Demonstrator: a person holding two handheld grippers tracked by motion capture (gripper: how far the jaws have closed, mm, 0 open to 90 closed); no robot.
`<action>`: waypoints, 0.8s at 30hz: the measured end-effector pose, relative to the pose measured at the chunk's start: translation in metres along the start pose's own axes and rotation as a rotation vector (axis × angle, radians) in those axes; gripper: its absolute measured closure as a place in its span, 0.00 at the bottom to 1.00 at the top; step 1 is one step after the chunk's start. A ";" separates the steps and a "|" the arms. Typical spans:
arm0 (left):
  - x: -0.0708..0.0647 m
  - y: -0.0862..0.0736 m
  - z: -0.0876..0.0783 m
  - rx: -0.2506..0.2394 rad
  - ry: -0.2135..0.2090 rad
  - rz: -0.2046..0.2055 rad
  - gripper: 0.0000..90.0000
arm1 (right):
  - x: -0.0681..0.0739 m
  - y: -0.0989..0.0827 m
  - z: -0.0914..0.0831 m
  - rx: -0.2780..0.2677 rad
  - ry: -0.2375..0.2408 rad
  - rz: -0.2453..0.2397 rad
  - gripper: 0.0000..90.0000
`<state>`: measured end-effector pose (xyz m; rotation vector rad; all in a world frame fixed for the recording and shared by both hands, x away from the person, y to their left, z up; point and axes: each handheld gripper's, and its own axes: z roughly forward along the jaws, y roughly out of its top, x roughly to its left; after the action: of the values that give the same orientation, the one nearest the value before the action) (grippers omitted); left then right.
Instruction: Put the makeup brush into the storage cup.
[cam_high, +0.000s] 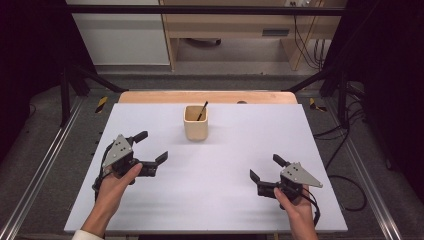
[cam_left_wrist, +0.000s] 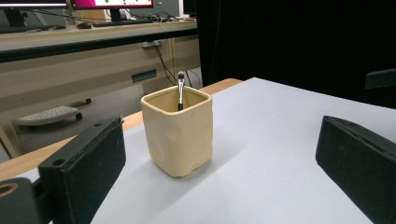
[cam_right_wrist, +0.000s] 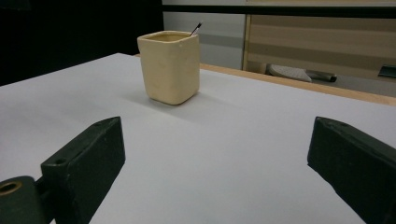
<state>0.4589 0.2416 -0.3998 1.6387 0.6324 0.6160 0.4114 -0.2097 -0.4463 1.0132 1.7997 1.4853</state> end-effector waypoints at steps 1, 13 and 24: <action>0.000 -0.001 -0.001 -0.001 0.001 0.000 0.01 | 0.000 0.000 0.000 0.000 0.000 0.001 0.05; 0.007 -0.010 -0.022 0.010 0.015 -0.001 0.01 | 0.002 0.000 0.000 0.007 0.002 -0.005 0.05; 0.008 -0.017 -0.036 0.004 0.015 0.000 0.01 | 0.002 -0.001 0.000 0.007 0.001 -0.010 0.05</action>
<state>0.4386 0.2746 -0.4113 1.6392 0.6449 0.6282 0.4102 -0.2084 -0.4470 1.0056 1.8091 1.4744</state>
